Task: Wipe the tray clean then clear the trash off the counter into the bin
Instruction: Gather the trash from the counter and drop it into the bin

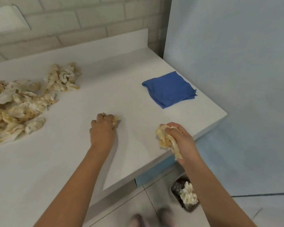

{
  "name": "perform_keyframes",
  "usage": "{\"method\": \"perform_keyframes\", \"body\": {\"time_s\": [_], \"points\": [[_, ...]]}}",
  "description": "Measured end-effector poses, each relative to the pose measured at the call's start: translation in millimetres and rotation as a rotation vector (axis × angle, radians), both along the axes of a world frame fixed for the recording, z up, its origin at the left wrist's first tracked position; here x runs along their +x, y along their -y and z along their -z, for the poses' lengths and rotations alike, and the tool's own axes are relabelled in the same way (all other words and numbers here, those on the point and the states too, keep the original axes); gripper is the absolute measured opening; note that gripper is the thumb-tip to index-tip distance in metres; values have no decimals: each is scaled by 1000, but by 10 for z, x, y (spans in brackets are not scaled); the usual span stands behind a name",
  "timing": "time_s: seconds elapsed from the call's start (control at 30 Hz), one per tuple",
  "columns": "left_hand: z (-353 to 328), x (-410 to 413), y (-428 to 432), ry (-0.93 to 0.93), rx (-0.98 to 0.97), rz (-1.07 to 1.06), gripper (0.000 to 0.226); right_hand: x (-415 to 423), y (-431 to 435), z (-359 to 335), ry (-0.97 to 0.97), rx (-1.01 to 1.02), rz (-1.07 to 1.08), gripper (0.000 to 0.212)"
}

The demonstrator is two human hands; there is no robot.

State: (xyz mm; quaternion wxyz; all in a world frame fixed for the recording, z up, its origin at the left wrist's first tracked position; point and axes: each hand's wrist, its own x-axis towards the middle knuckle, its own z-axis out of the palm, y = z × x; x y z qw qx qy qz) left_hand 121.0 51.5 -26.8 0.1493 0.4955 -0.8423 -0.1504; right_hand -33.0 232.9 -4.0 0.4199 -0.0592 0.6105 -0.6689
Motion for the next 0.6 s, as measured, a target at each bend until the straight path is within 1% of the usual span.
{"method": "perform_keyframes", "body": {"time_s": [0.1, 0.17, 0.27, 0.33, 0.4, 0.47, 0.53, 0.6], "points": [[-123, -91, -616, -231, 219, 163, 32, -83, -423, 49, -86, -5, 3, 14], [-168, -203, -1116, -330, 288, 318, 33, -144, -727, 93, -121, 1, -12, 16], [-71, -438, -1794, -347, 371, 511, 35, -279, -1183, 295, -118, 54, -21, 20], [123, -637, -2108, -330, 412, 562, 35, -423, -1449, 539, -113, 83, -12, 20], [444, -847, -2338, -307, 466, 545, 34, -612, -1673, 866, -89, 148, 2, 19], [887, -1054, -2510, -296, 576, 467, 33, -810, -1842, 1280, -32, 229, 1, 15], [1455, -1234, -2671, -318, 725, 341, 30, -1003, -1975, 1792, 17, 309, -16, 13], [2076, -1370, -2803, -349, 917, 145, 25, -1198, -2064, 2382, 52, 378, -51, 14]]}}
